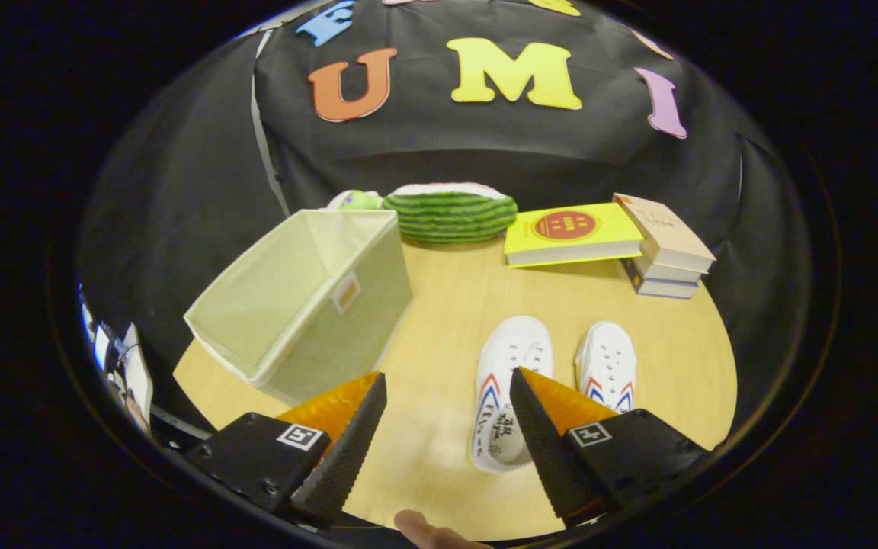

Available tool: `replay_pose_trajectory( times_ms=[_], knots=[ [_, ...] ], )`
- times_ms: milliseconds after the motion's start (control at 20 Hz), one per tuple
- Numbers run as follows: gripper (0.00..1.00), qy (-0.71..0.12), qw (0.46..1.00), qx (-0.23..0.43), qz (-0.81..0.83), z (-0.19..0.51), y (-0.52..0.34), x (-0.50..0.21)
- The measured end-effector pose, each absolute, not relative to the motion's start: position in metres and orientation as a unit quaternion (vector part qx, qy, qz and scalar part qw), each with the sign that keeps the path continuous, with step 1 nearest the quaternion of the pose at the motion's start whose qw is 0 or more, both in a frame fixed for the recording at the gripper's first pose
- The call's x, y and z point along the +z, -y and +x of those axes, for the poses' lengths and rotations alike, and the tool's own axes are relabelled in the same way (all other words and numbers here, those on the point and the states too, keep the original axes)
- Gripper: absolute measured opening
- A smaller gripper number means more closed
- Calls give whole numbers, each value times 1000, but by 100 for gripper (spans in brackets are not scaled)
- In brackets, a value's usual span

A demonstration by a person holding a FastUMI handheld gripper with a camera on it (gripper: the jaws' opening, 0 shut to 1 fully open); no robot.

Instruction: Open the storage box then place both shoes into the box .Put the left shoe in first, then the right shoe, with the right side of both shoes facing outward in a uniform manner.

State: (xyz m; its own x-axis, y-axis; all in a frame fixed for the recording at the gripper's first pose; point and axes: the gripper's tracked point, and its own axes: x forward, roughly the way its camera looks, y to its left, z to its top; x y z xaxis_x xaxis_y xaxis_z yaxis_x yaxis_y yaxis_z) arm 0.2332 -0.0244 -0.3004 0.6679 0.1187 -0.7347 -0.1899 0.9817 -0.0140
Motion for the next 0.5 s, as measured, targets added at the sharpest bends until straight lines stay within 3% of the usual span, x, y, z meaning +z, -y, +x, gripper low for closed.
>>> replay_pose_trajectory(
  times_ms=[300,500],
  knots=[
    [99,-468,882,36,-45,243,91,-360],
    [89,-524,852,7,-12,235,112,-391]
  ],
)
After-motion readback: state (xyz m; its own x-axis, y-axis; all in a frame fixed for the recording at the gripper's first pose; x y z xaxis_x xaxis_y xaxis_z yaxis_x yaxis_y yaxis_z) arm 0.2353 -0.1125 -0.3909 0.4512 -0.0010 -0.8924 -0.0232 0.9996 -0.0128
